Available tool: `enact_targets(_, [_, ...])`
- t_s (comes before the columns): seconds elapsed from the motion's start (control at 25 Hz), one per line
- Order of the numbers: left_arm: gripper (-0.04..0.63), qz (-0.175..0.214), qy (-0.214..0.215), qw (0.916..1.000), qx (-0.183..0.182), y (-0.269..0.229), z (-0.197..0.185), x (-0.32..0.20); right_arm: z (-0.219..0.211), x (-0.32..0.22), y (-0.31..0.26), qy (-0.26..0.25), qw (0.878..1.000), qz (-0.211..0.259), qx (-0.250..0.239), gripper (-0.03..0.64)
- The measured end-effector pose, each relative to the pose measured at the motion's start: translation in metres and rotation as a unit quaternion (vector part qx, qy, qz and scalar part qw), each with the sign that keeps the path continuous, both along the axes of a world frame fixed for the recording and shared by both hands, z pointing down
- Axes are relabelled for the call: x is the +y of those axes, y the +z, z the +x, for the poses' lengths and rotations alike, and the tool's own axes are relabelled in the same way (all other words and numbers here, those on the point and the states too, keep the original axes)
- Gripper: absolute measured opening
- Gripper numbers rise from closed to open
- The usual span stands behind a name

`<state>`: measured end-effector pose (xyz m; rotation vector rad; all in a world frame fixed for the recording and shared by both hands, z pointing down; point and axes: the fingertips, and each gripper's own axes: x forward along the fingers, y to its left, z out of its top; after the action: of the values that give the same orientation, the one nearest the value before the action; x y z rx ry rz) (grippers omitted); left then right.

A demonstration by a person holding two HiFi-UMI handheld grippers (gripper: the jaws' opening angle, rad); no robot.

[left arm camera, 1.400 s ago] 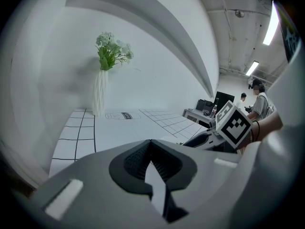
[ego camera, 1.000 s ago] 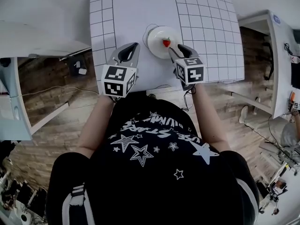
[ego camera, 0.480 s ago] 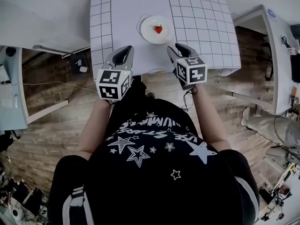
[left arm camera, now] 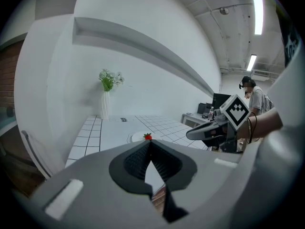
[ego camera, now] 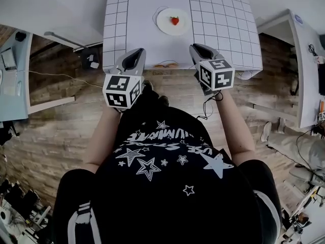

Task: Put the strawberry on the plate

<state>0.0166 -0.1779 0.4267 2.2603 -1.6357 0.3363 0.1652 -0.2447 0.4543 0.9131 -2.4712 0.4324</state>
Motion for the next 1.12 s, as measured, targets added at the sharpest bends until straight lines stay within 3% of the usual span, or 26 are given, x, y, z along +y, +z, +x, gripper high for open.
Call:
enact_targets(0.32, [0.009, -0.002, 0.008, 1.0, -0.005, -0.002, 0.003, 0.013, -0.006, 0.026, -0.018, 0.015, 0.998, -0.003, -0.065, 0.034])
enact_targets(0.6, [0.009, 0.004, 0.015, 0.9999, 0.003, -0.004, -0.002, 0.033, -0.014, 0.042, -0.014, 0.027, 0.997, -0.008, -0.065, 0.03])
enact_targets(0.92, [0.009, 0.013, 0.03, 0.9994, 0.006, -0.018, -0.065, 0.062, -0.073, 0.063, -0.035, 0.05, 0.996, 0.006, -0.077, 0.02])
enact_targets(1.12, [0.009, 0.028, 0.037, 0.9988, 0.017, -0.024, -0.107, 0.053, -0.112, 0.062, -0.039, 0.058, 0.996, 0.016, -0.066, 0.015])
